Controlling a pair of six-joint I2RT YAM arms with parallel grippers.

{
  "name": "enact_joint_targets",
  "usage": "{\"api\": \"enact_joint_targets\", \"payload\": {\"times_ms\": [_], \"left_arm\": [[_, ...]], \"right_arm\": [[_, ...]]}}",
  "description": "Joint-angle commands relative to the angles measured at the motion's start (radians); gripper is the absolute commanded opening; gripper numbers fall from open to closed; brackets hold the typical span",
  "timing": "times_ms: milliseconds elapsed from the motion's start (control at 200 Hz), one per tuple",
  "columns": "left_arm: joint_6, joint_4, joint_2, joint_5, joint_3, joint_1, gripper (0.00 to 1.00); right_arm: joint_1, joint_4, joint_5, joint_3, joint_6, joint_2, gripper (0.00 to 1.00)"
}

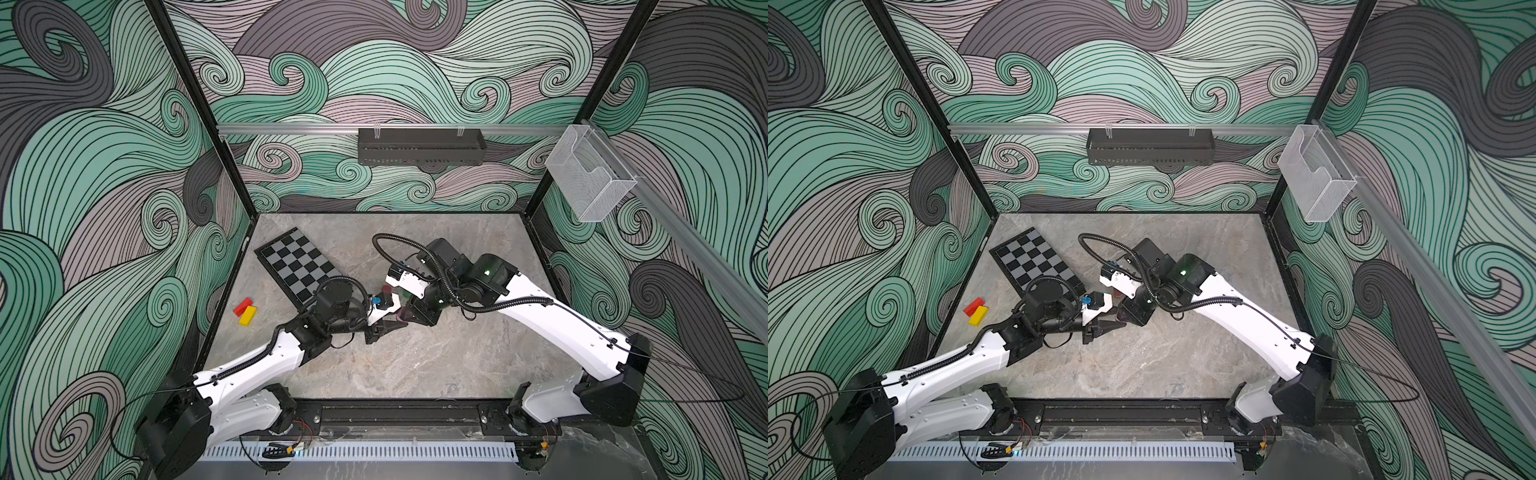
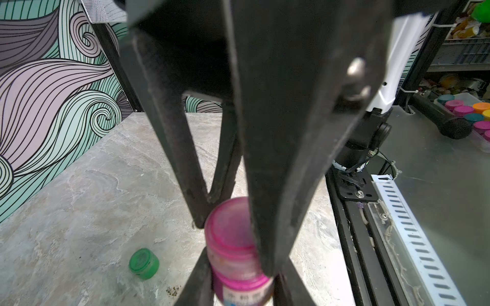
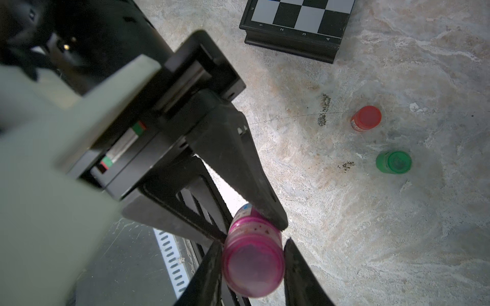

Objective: Close the paint jar lid
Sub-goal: Close the lid on the paint jar.

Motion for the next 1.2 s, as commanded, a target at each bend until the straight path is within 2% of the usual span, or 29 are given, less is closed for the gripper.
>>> {"api": "enact_joint_targets", "payload": {"times_ms": [0, 315, 530, 720, 926, 1101, 1196], "left_arm": [[0.019, 0.09, -0.022, 0.014, 0.057, -0.006, 0.22], [0.016, 0.103, -0.028, -0.006, 0.051, -0.006, 0.22], [0.016, 0.096, -0.025, -0.005, 0.053, -0.005, 0.22], [0.014, 0.094, -0.013, -0.001, 0.049, -0.006, 0.22], [0.011, 0.082, -0.014, -0.002, 0.049, -0.006, 0.22], [0.014, 0.041, -0.031, -0.001, 0.052, -0.006, 0.22], [0.026, -0.006, -0.058, -0.004, 0.053, -0.004, 0.22]], "right_arm": [[0.016, 0.104, 0.019, -0.013, 0.105, 0.044, 0.37], [0.016, 0.108, 0.012, 0.0, 0.294, 0.064, 0.42], [0.016, 0.096, 0.038, 0.032, 0.332, 0.053, 0.49], [-0.003, 0.09, 0.059, 0.07, 0.317, 0.002, 0.54], [-0.075, 0.091, 0.031, 0.07, 0.278, -0.071, 0.65], [-0.114, 0.102, 0.013, 0.029, 0.158, -0.122, 0.79], [-0.114, 0.13, 0.004, -0.008, 0.084, -0.149, 0.84]]}}
